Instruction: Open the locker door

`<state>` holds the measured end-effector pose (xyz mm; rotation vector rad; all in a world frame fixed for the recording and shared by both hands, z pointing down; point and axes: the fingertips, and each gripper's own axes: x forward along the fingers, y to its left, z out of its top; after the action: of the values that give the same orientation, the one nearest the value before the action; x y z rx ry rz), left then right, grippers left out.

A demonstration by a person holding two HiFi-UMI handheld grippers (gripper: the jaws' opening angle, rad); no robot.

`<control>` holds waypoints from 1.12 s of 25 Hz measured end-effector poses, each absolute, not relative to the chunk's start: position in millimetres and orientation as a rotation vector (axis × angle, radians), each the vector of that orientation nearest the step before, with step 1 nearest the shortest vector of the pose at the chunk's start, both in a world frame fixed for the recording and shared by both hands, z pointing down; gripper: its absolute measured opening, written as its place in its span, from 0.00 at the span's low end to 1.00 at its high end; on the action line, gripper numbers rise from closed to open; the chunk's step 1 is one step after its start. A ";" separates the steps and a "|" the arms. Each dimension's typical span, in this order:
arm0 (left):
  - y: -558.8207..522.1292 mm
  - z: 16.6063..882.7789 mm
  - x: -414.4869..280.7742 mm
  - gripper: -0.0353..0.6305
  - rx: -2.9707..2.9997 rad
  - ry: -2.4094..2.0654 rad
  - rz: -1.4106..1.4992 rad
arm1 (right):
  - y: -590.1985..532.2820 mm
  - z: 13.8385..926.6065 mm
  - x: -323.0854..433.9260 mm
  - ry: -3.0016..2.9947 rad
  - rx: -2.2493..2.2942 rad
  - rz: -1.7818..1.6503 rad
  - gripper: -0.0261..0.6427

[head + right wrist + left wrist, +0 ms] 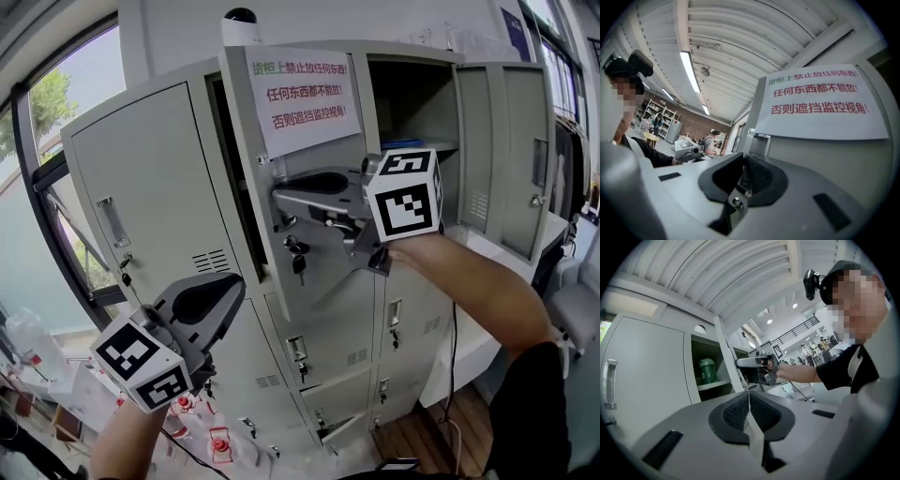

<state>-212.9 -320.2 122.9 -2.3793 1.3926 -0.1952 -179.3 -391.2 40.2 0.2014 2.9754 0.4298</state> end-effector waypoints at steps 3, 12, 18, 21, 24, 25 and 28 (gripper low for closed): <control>-310.7 124.7 -202.1 0.08 -2.363 1.432 -0.204 | -385.2 39.8 -169.8 2.956 0.286 0.408 0.09; -288.7 125.8 -189.1 0.08 -2.367 1.467 -0.213 | -376.6 38.5 -143.7 2.923 0.381 0.359 0.09; -271.9 128.8 -187.4 0.08 -2.502 1.458 -0.109 | -373.7 40.1 -129.3 2.918 0.433 0.336 0.09; -266.2 136.3 -183.8 0.08 -2.485 1.468 -0.148 | -371.9 39.2 -117.1 2.889 0.470 0.305 0.09; -264.9 141.4 -181.6 0.08 -2.498 1.469 -0.151 | -370.3 40.0 -109.5 2.881 0.468 0.293 0.09; -264.6 142.4 -180.7 0.08 -2.505 1.467 -0.147 | -369.8 40.5 -107.9 2.883 0.463 0.296 0.09; -265.3 144.2 -174.6 0.08 -2.538 1.460 -0.128 | -368.3 40.9 -100.5 2.877 0.472 0.297 0.09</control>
<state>-174.6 -265.3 144.2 -2.5376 1.4598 -0.1276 -100.5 -368.3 40.9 0.4715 2.8769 0.2969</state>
